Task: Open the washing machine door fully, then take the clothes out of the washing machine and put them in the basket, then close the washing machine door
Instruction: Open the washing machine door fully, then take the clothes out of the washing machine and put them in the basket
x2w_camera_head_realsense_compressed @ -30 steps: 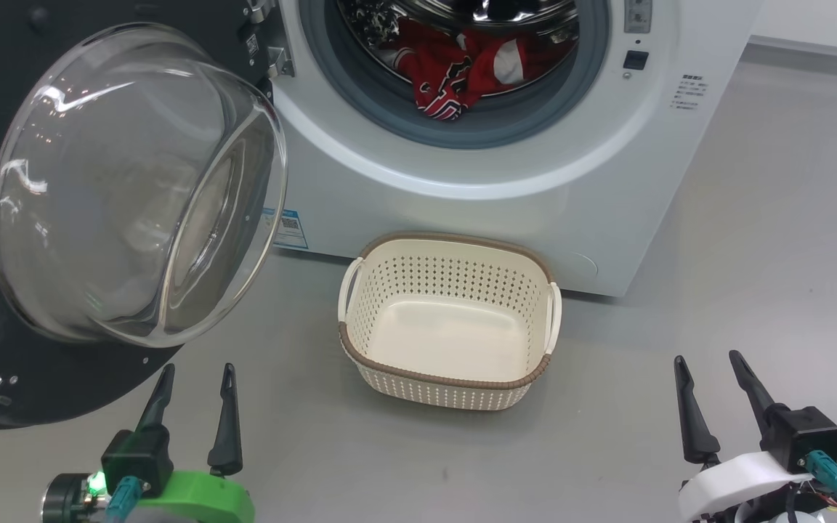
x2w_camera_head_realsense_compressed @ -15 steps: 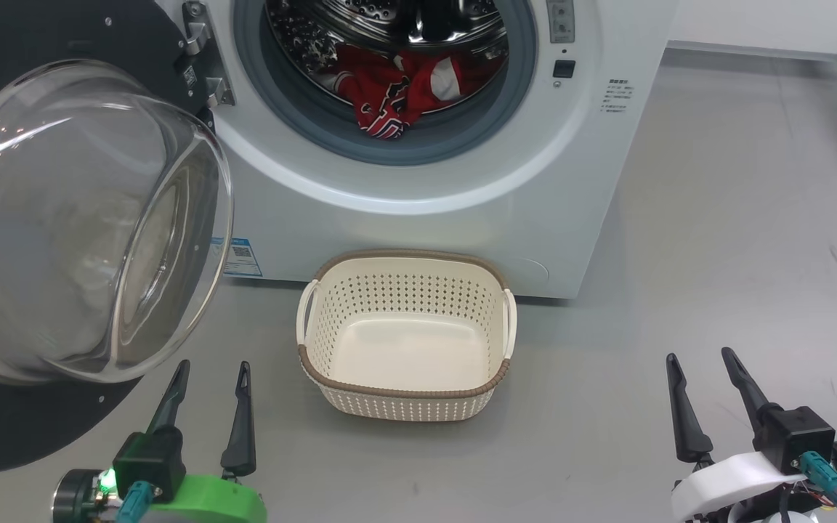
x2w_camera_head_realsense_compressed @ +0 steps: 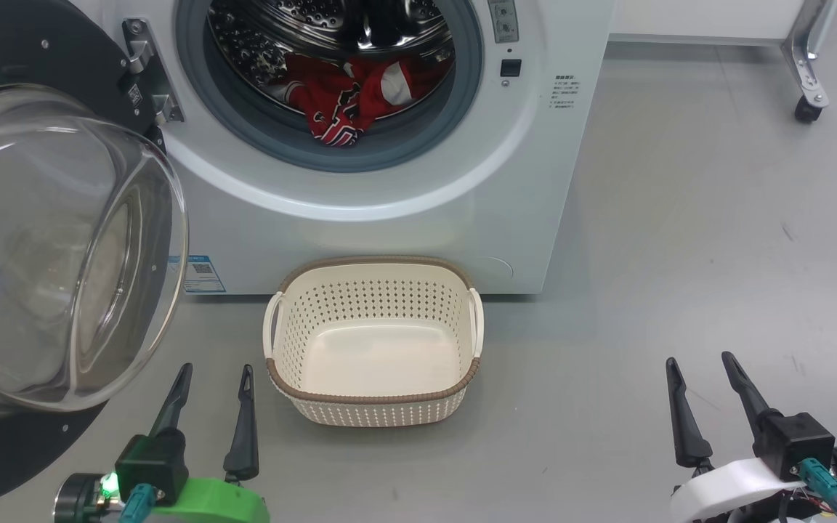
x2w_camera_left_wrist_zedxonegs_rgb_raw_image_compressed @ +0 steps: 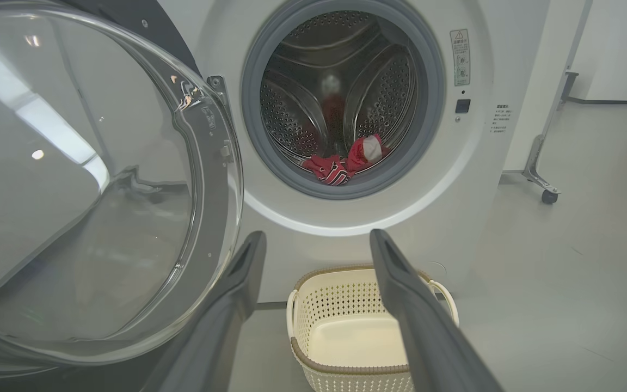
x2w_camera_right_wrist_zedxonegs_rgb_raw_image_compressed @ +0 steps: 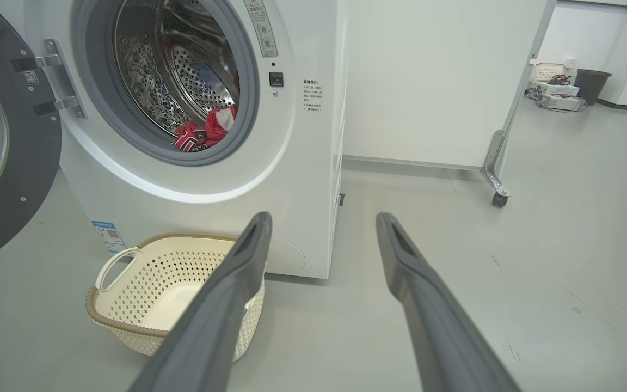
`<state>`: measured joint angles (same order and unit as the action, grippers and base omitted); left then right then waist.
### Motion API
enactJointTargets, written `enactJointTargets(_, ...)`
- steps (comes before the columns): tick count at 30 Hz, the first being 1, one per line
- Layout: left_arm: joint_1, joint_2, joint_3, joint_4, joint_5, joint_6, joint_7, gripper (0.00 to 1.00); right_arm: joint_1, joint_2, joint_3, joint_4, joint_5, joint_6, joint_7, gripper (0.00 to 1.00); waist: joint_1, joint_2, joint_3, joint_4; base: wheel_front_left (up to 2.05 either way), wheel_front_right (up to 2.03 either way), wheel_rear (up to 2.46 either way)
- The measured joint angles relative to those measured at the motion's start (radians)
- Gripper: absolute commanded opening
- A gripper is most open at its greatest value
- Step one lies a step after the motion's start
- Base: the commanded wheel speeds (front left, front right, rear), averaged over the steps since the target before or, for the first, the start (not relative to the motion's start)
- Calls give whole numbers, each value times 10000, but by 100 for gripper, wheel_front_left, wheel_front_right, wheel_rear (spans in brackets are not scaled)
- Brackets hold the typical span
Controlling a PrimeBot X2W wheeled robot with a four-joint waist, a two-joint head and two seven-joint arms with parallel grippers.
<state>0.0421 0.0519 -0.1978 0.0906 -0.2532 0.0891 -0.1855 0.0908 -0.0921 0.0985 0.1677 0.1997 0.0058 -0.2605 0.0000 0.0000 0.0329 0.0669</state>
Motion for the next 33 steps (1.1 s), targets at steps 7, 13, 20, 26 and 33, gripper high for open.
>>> enactJointTargets(7, 10, -2, -44, -190, 31, 40, 100, 100, 17, 2, -42, -146, 0, -31, 0, 100, 0, 0, 109, -223, 0, 0, 0)
enactJointTargets(13, 10, -6, -161, -228, 65, 42, 186, 100, 49, 0, -144, -228, 0, -88, 2, 100, 0, 0, 170, -292, 0, 0, 0)
enactJointTargets(20, 10, -6, -203, -293, 100, 104, 274, 100, 128, 0, -163, -265, 0, -100, 2, 100, 0, 0, 195, -304, 0, 0, 0)
enactJointTargets(26, 10, -6, -238, -318, 102, 113, 326, 100, 141, 0, -169, -270, 0, -100, 2, 100, 0, 0, 206, -301, 0, 0, 0)
enactJointTargets(33, 9, -6, -286, -357, 236, 115, 349, 100, 165, 0, -173, -290, 2, -98, 2, 100, 0, 0, 201, -271, 2, -2, 0)
